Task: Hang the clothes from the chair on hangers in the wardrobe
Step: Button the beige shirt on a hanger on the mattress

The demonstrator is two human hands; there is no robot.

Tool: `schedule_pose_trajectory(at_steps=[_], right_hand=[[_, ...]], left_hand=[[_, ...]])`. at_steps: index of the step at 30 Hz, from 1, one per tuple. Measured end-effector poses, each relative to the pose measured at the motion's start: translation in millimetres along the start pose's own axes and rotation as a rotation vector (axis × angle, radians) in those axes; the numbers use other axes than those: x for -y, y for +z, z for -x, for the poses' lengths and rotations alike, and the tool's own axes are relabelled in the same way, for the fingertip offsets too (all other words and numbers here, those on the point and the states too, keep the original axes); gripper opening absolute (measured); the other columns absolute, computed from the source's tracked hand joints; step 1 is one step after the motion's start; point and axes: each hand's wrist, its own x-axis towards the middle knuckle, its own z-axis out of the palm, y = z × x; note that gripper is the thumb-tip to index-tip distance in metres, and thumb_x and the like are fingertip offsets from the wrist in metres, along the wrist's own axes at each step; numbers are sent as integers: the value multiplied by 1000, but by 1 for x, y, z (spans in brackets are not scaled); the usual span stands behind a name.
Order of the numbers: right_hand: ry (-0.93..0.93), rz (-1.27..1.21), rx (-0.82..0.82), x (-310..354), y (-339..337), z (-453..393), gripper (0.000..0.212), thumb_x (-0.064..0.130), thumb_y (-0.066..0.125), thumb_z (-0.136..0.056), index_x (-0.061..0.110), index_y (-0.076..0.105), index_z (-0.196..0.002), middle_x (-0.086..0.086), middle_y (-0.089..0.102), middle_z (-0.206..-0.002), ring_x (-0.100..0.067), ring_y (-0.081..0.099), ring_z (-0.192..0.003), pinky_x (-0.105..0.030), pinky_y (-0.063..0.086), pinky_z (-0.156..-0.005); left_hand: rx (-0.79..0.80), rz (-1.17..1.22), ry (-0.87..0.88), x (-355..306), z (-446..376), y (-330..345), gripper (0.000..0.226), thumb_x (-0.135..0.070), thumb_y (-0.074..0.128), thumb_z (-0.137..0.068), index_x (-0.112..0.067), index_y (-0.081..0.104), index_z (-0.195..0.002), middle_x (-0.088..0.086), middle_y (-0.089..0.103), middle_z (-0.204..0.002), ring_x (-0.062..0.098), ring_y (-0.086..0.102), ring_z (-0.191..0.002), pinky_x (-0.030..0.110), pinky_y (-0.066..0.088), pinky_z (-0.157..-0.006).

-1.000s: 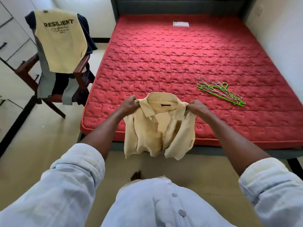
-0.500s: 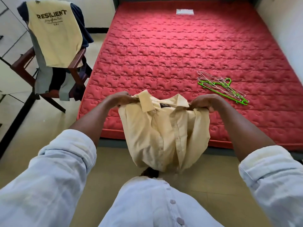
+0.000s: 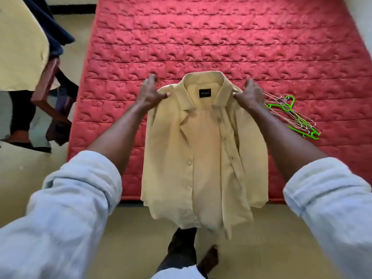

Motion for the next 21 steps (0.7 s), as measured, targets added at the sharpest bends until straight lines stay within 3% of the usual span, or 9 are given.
schedule_pose_trajectory(at_steps=[2, 4, 7, 12, 16, 18, 21], right_hand=[[11, 59, -139, 2, 31, -13, 60, 34, 69, -85, 8, 46, -134, -17, 50, -135, -32, 43, -128, -40, 36, -104], [0, 80, -93, -8, 66, -11, 53, 25, 63, -88, 5, 45, -133, -19, 48, -135, -34, 43, -127, -39, 34, -105], [34, 101, 123, -39, 121, 9, 38, 9, 54, -86, 4, 54, -124, -21, 51, -127, -37, 49, -119, -41, 42, -100], [52, 247, 499, -99, 189, 64, 41, 8, 52, -86, 9, 56, -126, -14, 54, -132, -33, 50, -124, -40, 43, -102], [22, 365, 738, -124, 223, 92, 46, 12, 48, -87, 15, 50, -133, -5, 48, -135, -31, 46, -127, -44, 40, -103], [22, 380, 806, -132, 235, 98, 50, 15, 44, -89, 15, 43, -139, -6, 40, -144, -30, 41, -131, -48, 37, -104], [23, 427, 887, -146, 249, 103, 63, 13, 39, -92, 17, 22, -152, -1, 4, -163, -28, 17, -146, -53, 27, -112]], left_hand=[[-50, -50, -12, 11, -17, 42, 61, -35, 77, -80, -6, 52, -127, 18, 56, -121, 32, 52, -112, 40, 40, -97], [10, -8, -20, 30, -11, 85, 50, -28, 72, -85, -4, 54, -125, 22, 57, -122, 36, 52, -115, 41, 40, -98], [248, 5, -92, 71, 19, 145, 41, -18, 67, -88, -3, 57, -125, 21, 57, -128, 35, 51, -122, 37, 37, -101], [645, -250, -186, 129, 83, 207, 44, -32, 62, -90, -14, 52, -129, 15, 46, -135, 37, 45, -128, 47, 43, -101], [784, -391, -138, 143, 121, 233, 71, -38, 58, -94, -17, 23, -152, 14, 6, -162, 34, 11, -148, 50, 31, -112], [814, -430, -143, 147, 133, 244, 79, -42, 56, -95, -17, 13, -156, 13, -6, -164, 33, 0, -151, 50, 26, -115], [810, -474, -173, 152, 145, 261, 79, -47, 52, -96, -17, 11, -156, 12, -12, -164, 33, -5, -151, 51, 22, -116]])
